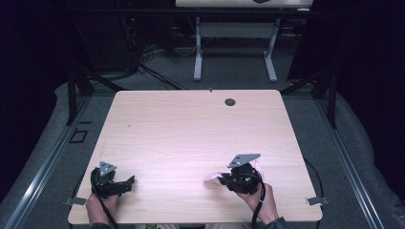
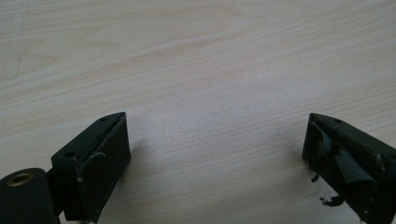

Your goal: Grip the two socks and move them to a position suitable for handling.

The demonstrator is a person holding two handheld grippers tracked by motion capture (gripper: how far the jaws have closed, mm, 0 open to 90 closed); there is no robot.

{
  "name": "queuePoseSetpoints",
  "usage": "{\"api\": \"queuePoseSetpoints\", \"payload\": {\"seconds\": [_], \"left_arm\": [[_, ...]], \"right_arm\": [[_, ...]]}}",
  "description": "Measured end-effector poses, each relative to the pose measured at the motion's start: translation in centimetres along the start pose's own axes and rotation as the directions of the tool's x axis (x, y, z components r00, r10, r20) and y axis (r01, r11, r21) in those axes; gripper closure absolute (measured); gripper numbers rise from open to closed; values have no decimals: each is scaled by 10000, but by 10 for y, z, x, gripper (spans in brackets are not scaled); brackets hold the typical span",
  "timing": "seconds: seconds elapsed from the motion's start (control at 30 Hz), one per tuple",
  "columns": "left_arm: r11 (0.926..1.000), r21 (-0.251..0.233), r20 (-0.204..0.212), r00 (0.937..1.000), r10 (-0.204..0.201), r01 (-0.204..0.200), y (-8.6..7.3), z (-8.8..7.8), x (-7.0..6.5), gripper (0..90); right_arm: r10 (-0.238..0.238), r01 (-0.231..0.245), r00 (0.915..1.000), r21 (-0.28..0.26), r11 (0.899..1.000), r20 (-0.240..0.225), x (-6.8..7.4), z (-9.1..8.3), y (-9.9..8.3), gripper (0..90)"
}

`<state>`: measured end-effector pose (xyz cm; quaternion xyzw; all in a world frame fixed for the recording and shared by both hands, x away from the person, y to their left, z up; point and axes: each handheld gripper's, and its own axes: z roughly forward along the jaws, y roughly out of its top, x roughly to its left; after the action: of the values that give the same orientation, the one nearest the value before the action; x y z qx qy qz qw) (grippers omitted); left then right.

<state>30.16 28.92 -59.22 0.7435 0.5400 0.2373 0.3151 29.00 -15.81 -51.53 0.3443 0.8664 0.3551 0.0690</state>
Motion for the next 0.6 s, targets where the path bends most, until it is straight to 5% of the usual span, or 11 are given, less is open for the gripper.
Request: {"api": "queuePoseSetpoints", "payload": {"seconds": [0.13,0.33,0.47,0.6], "left_arm": [[10000,6,18,10000,-7,7,0,0,0,75],[9999,22,23,9999,-132,132,0,0,0,74],[9998,96,-61,9998,-192,192,1,1,0,67],[9955,319,-148,9960,-885,889,7,0,2,0]], "right_arm": [[-40,15,9993,713,9975,360,-12,14,-24,605],[467,-474,9979,159,9987,456,-20,0,-48,432],[691,-685,9956,-120,9976,637,-19,-15,-54,406],[1066,-1046,9913,-290,9941,770,-18,-22,-58,432]]}}
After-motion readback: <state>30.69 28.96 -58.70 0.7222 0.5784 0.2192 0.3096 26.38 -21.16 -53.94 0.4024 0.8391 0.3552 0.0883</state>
